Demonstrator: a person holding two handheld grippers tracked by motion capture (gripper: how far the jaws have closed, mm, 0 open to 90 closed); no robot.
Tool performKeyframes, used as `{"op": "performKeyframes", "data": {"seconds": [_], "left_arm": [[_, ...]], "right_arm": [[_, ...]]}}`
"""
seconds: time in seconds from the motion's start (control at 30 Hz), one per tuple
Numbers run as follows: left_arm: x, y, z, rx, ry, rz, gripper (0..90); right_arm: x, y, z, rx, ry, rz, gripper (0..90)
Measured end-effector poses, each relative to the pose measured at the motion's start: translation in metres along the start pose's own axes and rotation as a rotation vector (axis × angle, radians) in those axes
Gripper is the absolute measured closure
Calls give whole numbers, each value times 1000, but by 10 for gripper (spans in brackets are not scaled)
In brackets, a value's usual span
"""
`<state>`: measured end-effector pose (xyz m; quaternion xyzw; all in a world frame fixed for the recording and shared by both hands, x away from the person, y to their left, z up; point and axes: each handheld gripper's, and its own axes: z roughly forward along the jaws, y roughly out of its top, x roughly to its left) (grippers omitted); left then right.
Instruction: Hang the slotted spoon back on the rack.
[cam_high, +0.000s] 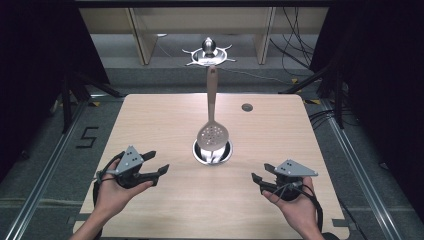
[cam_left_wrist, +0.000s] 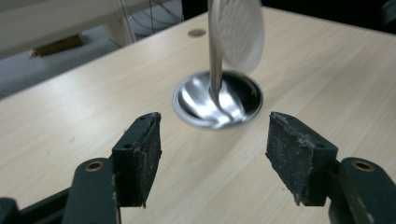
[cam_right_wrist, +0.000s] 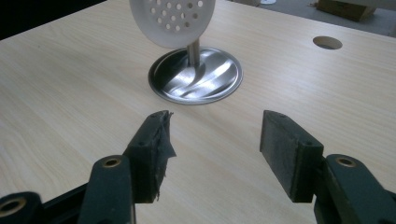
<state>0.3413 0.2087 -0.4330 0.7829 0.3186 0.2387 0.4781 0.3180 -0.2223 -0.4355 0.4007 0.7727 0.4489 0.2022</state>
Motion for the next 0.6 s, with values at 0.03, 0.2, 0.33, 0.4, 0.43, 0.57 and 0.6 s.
{"op": "performKeyframes", "data": {"seconds": [0.03, 0.2, 0.33, 0.4, 0.43, 0.57, 0.6], "left_arm": [[0, 0, 0, 0, 0, 0, 349], [-1, -33, 4, 59, 21, -27, 353], [-1, -41, 7, 85, 25, -20, 357], [1, -40, 9, 77, 26, -30, 358], [1, -40, 10, 73, 28, -29, 358], [1, -41, 11, 75, 17, -53, 359], [2, -41, 11, 76, 17, -56, 359]], "right_arm": [[0, 0, 0, -7, -12, -6, 435], [-3, -1, -1, 3, -12, -13, 434], [-6, -6, -1, 3, -3, -5, 433], [-6, -11, -1, 8, -10, 29, 433], [-6, -12, -1, 14, -12, 39, 433], [-9, -13, -1, 18, -7, 13, 432], [-9, -13, 0, 16, -3, 11, 431]]}}
